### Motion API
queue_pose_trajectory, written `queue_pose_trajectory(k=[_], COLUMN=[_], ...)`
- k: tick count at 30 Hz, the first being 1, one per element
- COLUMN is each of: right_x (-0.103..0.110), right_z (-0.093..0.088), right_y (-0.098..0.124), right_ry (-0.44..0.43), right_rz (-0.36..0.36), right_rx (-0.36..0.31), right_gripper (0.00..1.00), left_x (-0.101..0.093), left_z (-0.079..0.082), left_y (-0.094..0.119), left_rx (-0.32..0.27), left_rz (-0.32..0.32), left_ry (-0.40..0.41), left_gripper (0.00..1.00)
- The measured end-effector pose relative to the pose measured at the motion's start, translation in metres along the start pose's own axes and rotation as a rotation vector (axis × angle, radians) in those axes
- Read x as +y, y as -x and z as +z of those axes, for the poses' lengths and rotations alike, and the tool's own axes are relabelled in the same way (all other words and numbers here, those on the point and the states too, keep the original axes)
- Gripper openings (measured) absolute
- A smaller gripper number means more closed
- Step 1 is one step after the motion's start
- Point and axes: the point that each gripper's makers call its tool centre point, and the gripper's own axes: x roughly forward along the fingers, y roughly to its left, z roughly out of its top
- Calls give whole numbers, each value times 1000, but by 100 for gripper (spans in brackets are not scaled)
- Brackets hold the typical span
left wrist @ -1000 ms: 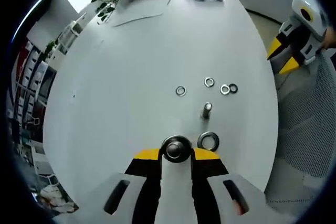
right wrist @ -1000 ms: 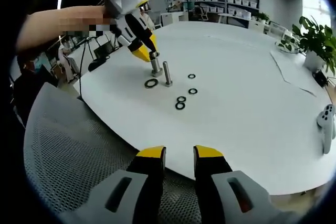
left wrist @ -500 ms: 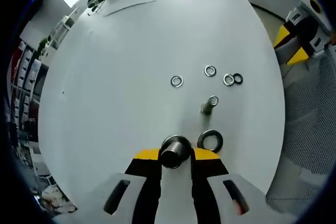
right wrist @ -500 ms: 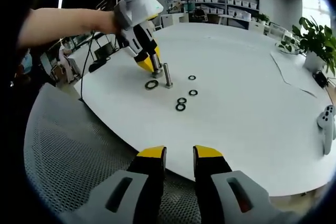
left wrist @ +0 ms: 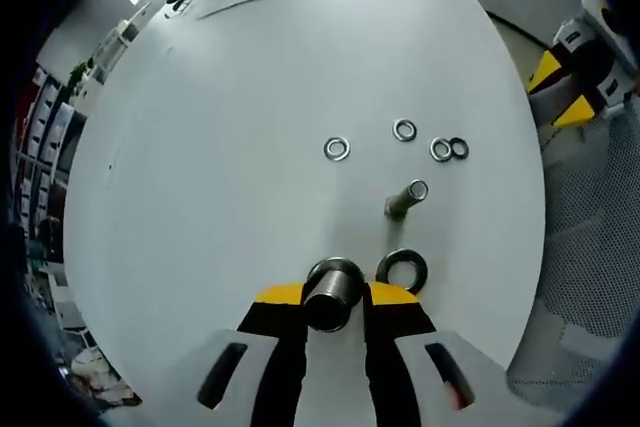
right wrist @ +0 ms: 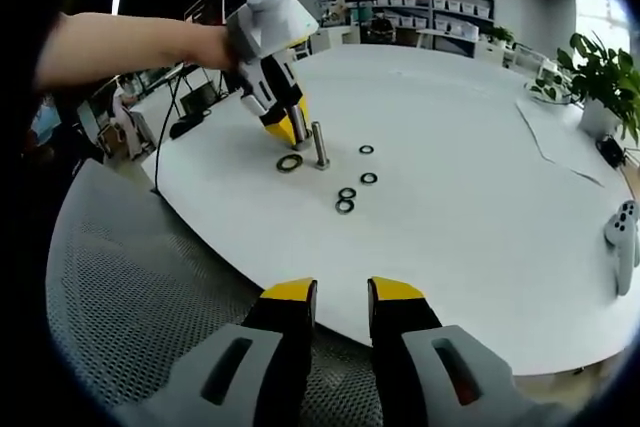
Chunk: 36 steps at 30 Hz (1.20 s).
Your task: Place the washer onto the threaded stud by aligning its center hole with the stud, sliding it down to the base, and recovering from edge contact or off-axis alignment until the washer reaches the visible bottom stop.
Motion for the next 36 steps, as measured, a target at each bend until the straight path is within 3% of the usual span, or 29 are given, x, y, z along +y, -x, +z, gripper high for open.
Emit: queue_pose_trajectory(k=[7,11,12,13,16,21,36], right_x=[0,-1,-1,-1,-1,-1,-1], right_z=[0,0,0,0,-1,-2,-2], right_y=[0,0,0,0,0,0,0], right_ry=[2,-2,-2,-2,-1,-1,3], right_rz=[0,-2,-3,-3,-4,-4,-4], right_rx=[2,-1,0,0,2,7,11], right_gripper=[23,23,23,23,23,23,23], left_x=[-4,-8,-6,-5,-12,-23,-50], left_z=[-8,-5,-5,-7,-12,-8,-11], left_y=[0,3,3,3,5,10,0], left_rx=[16,-45,-60,-62,-51,-82,-74], left_rz=[-14,-27,-4,2,-18,-33,-74], left_ry=[36,105,159,163,161,171,159], left_gripper=[19,23,23,23,23,23,23])
